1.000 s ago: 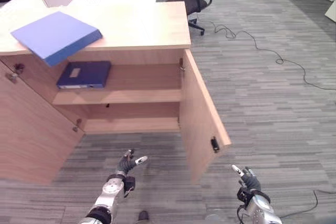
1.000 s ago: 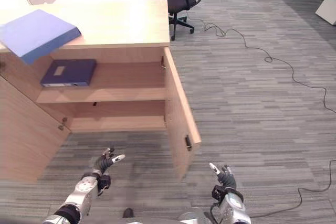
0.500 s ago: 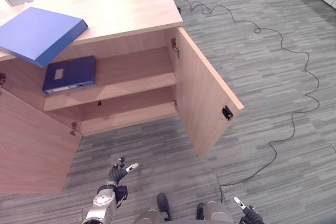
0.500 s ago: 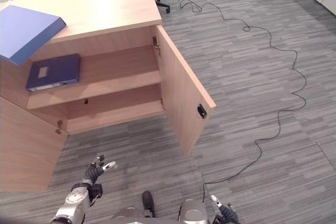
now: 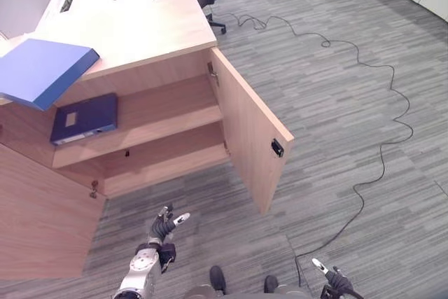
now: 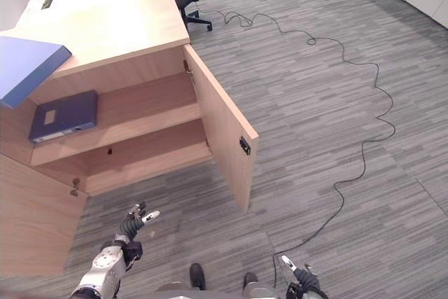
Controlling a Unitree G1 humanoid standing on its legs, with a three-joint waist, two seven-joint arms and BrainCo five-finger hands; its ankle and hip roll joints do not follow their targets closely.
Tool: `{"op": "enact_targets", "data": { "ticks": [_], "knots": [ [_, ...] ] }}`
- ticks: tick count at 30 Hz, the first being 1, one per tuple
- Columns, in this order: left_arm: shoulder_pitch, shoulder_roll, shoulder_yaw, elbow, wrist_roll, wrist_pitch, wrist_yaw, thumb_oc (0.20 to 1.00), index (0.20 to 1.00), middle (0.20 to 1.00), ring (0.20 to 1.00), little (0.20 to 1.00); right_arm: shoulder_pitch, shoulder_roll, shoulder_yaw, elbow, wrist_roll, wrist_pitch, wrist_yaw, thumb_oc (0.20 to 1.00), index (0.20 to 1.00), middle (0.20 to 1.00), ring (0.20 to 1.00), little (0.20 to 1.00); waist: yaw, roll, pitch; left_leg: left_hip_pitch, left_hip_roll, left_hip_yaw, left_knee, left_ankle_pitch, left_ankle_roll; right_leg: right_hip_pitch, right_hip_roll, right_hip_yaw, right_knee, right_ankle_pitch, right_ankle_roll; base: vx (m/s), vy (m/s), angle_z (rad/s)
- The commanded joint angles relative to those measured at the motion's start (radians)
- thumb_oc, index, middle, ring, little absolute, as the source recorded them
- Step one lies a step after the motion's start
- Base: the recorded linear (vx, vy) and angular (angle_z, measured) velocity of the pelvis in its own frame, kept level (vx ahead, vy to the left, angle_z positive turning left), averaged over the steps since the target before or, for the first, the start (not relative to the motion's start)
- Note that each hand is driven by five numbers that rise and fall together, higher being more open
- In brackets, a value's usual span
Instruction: Put the empty folder in the office cabinet
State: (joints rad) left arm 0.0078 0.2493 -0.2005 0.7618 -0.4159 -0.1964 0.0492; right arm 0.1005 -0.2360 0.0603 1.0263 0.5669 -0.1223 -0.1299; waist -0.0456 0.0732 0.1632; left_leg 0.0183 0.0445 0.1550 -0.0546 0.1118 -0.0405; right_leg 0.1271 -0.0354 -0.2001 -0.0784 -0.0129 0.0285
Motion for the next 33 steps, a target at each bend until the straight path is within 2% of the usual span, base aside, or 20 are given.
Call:
{"op": "enact_targets", "data": {
  "ticks": [1, 2, 3, 4, 5, 6, 7, 10, 12, 16, 18, 19, 20, 22, 24, 26, 28, 30, 31, 33],
  "knots": [
    [-0.054, 0.015, -0.005, -0.025, 0.004, -0.034, -0.004, 1.000, 1.000, 1.000, 1.000, 1.000, -0.038, -0.023, 0.023, -0.062, -0.036, -0.033, 0.011, 1.000, 1.000, 1.000, 1.000, 1.000, 0.005, -0.063, 0.045, -0.086, 0.015, -0.061, 0.076, -0.038, -0.054, -0.019, -0.083, 0.048, 0.005, -0.008, 0.083, -0.18, 0.146, 0.09],
    [-0.057, 0.014, -0.008, -0.023, 0.012, -0.035, -0.005, 1.000, 1.000, 1.000, 1.000, 1.000, -0.043, -0.029, 0.032, -0.080, -0.044, -0.031, 0.015, 1.000, 1.000, 1.000, 1.000, 1.000, 0.007, -0.071, 0.044, -0.085, 0.044, -0.066, 0.088, -0.043, -0.063, -0.027, -0.099, 0.043, -0.001, 0.000, 0.088, -0.18, 0.255, -0.12],
    [-0.056, 0.013, -0.009, -0.026, 0.021, -0.037, -0.006, 1.000, 1.000, 1.000, 1.000, 1.000, -0.049, -0.042, 0.058, -0.130, -0.071, -0.032, 0.027, 1.000, 1.000, 1.000, 1.000, 1.000, 0.006, -0.079, 0.034, -0.059, 0.119, -0.085, 0.093, -0.041, -0.079, -0.040, -0.132, 0.023, -0.009, 0.015, 0.104, -0.10, 0.189, -0.10],
    [-0.055, 0.013, -0.009, -0.026, 0.021, -0.037, -0.006, 1.000, 1.000, 1.000, 1.000, 1.000, -0.048, -0.042, 0.059, -0.131, -0.071, -0.032, 0.026, 1.000, 1.000, 1.000, 1.000, 1.000, 0.005, -0.078, 0.035, -0.057, 0.120, -0.086, 0.092, -0.042, -0.080, -0.038, -0.131, 0.022, -0.009, 0.013, 0.103, -0.07, 0.309, 0.06],
    [-0.052, 0.009, -0.009, -0.018, 0.022, -0.037, -0.001, 1.000, 1.000, 1.000, 1.000, 1.000, -0.047, -0.052, 0.083, -0.177, -0.091, -0.033, 0.037, 1.000, 1.000, 1.000, 1.000, 1.000, -0.001, -0.076, 0.019, -0.026, 0.196, -0.095, 0.071, -0.015, -0.103, -0.051, -0.156, 0.008, -0.009, 0.021, 0.120, 0.00, 0.159, 0.28],
    [-0.050, 0.008, -0.008, -0.018, 0.022, -0.038, -0.001, 1.000, 1.000, 1.000, 1.000, 1.000, -0.046, -0.053, 0.084, -0.178, -0.091, -0.032, 0.037, 1.000, 1.000, 1.000, 1.000, 1.000, -0.003, -0.074, 0.022, -0.020, 0.198, -0.096, 0.067, -0.014, -0.105, -0.046, -0.153, 0.006, -0.009, 0.019, 0.119, 0.02, 0.385, 0.34],
    [-0.050, 0.003, -0.007, -0.008, 0.023, -0.039, 0.004, 1.000, 1.000, 1.000, 1.000, 1.000, -0.049, -0.063, 0.114, -0.233, -0.110, -0.034, 0.051, 1.000, 1.000, 1.000, 1.000, 1.000, -0.007, -0.065, 0.007, -0.007, 0.273, -0.100, 0.050, 0.052, -0.135, -0.046, -0.173, -0.009, -0.009, 0.019, 0.138, 0.05, 0.315, 0.48],
    [-0.049, 0.001, -0.009, -0.001, 0.026, -0.042, 0.008, 1.000, 1.000, 1.000, 1.000, 1.000, -0.050, -0.075, 0.135, -0.269, -0.132, -0.034, 0.058, 1.000, 1.000, 1.000, 1.000, 1.000, -0.011, -0.053, 0.003, 0.005, 0.319, -0.111, 0.027, 0.108, -0.160, -0.027, -0.186, -0.025, -0.009, 0.016, 0.154, 0.04, 0.218, 0.44],
    [-0.048, 0.003, -0.008, 0.002, 0.025, -0.043, 0.003, 1.000, 1.000, 1.000, 1.000, 1.000, -0.054, -0.080, 0.150, -0.284, -0.157, -0.031, 0.067, 1.000, 1.000, 1.000, 1.000, 1.000, -0.007, -0.046, -0.009, 0.016, 0.324, -0.122, 0.006, 0.086, -0.175, -0.003, -0.198, -0.033, -0.009, 0.011, 0.165, 0.12, 0.281, 0.35],
    [-0.064, 0.008, -0.021, 0.008, 0.029, -0.040, 0.003, 1.000, 1.000, 1.000, 1.000, 1.000, -0.061, -0.071, 0.134, -0.273, -0.158, -0.030, 0.059, 1.000, 1.000, 1.000, 1.000, 1.000, -0.009, -0.050, -0.008, 0.005, 0.308, -0.075, -0.001, 0.047, -0.185, 0.024, -0.241, -0.061, -0.006, 0.021, 0.186, 0.10, 0.334, 0.70],
    [-0.069, 0.029, -0.026, -0.018, 0.040, -0.038, -0.001, 1.000, 1.000, 1.000, 1.000, 1.000, -0.065, -0.049, 0.122, -0.259, -0.173, -0.017, 0.055, 1.000, 1.000, 1.000, 1.000, 1.000, 0.000, -0.065, -0.016, 0.001, 0.245, -0.068, -0.018, -0.016, -0.166, 0.022, -0.303, -0.064, 0.028, 0.059, 0.214, 0.14, 0.475, 0.70],
    [-0.079, 0.039, -0.026, -0.021, 0.046, -0.036, -0.006, 1.000, 1.000, 1.000, 1.000, 1.000, -0.072, -0.029, 0.115, -0.241, -0.173, -0.010, 0.056, 1.000, 1.000, 1.000, 1.000, 1.000, 0.005, -0.080, -0.014, -0.001, 0.202, -0.058, -0.022, -0.040, -0.142, -0.003, -0.340, -0.051, 0.069, 0.086, 0.225, 0.09, 0.333, 0.26],
    [-0.079, 0.039, -0.026, -0.021, 0.046, -0.036, -0.006, 1.000, 1.000, 1.000, 1.000, 1.000, -0.072, -0.029, 0.115, -0.241, -0.173, -0.010, 0.056, 1.000, 1.000, 1.000, 1.000, 1.000, 0.005, -0.080, -0.014, -0.001, 0.202, -0.058, -0.022, -0.040, -0.142, -0.003, -0.340, -0.051, 0.069, 0.086, 0.225, 0.08, 0.320, 0.09],
    [-0.089, 0.059, -0.025, -0.030, 0.056, -0.036, -0.002, 1.000, 1.000, 1.000, 1.000, 1.000, -0.088, 0.002, 0.113, -0.229, -0.162, -0.008, 0.049, 1.000, 1.000, 1.000, 1.000, 1.000, 0.018, -0.100, -0.002, -0.002, 0.140, -0.041, -0.022, -0.073, -0.101, -0.040, -0.390, -0.032, 0.108, 0.190, 0.233, 0.06, 0.319, 0.02],
    [-0.089, 0.060, -0.025, -0.031, 0.056, -0.036, -0.002, 1.000, 1.000, 1.000, 1.000, 1.000, -0.088, 0.003, 0.113, -0.229, -0.162, -0.008, 0.049, 1.000, 1.000, 1.000, 1.000, 1.000, 0.021, -0.102, -0.003, -0.003, 0.138, -0.038, -0.021, -0.074, -0.099, -0.043, -0.392, -0.028, 0.108, 0.191, 0.233, 0.02, 0.133, -0.04],
    [-0.094, 0.074, -0.015, -0.036, 0.058, -0.039, 0.008, 1.000, 1.000, 1.000, 1.000, 1.000, -0.101, 0.019, 0.125, -0.210, -0.172, -0.002, 0.048, 1.000, 1.000, 1.000, 1.000, 1.000, 0.031, -0.111, 0.005, -0.012, 0.098, -0.025, -0.021, -0.091, -0.076, -0.071, -0.419, -0.027, 0.111, 0.307, 0.233, 0.05, 0.280, -0.09],
    [-0.094, 0.079, -0.004, -0.039, 0.050, -0.038, 0.012, 1.000, 1.000, 1.000, 1.000, 1.000, -0.103, 0.027, 0.132, -0.211, -0.174, -0.001, 0.051, 1.000, 1.000, 1.000, 1.000, 1.000, 0.034, -0.110, 0.007, -0.015, 0.076, -0.021, -0.020, -0.102, -0.058, -0.091, -0.425, -0.018, 0.118, 0.329, 0.233, 0.06, 0.343, -0.15],
    [-0.100, 0.084, -0.003, -0.034, 0.057, -0.037, 0.017, 1.000, 1.000, 1.000, 1.000, 1.000, -0.107, 0.031, 0.144, -0.212, -0.172, -0.005, 0.055, 1.000, 1.000, 1.000, 1.000, 1.000, 0.036, -0.099, 0.014, -0.017, 0.034, -0.022, -0.022, -0.117, -0.027, -0.097, -0.396, 0.005, 0.167, 0.283, 0.233, 0.06, 0.420, -0.06],
    [-0.105, 0.081, -0.008, -0.031, 0.059, -0.035, 0.016, 1.000, 1.000, 1.000, 1.000, 1.000, -0.105, 0.031, 0.147, -0.218, -0.163, -0.007, 0.058, 1.000, 1.000, 1.000, 1.000, 1.000, 0.030, -0.094, 0.013, -0.017, 0.013, -0.027, -0.025, -0.119, -0.012, -0.104, -0.360, 0.044, 0.202, 0.242, 0.223, 0.03, 0.260, -0.02],
    [-0.106, 0.081, -0.008, -0.031, 0.059, -0.035, 0.016, 1.000, 1.000, 1.000, 1.000, 1.000, -0.106, 0.031, 0.147, -0.218, -0.163, -0.007, 0.058, 1.000, 1.000, 1.000, 1.000, 1.000, 0.031, -0.095, 0.010, -0.021, 0.012, -0.026, -0.026, -0.116, -0.011, -0.109, -0.361, 0.046, 0.202, 0.244, 0.223, 0.05, 0.177, 0.18]
  ]
}}
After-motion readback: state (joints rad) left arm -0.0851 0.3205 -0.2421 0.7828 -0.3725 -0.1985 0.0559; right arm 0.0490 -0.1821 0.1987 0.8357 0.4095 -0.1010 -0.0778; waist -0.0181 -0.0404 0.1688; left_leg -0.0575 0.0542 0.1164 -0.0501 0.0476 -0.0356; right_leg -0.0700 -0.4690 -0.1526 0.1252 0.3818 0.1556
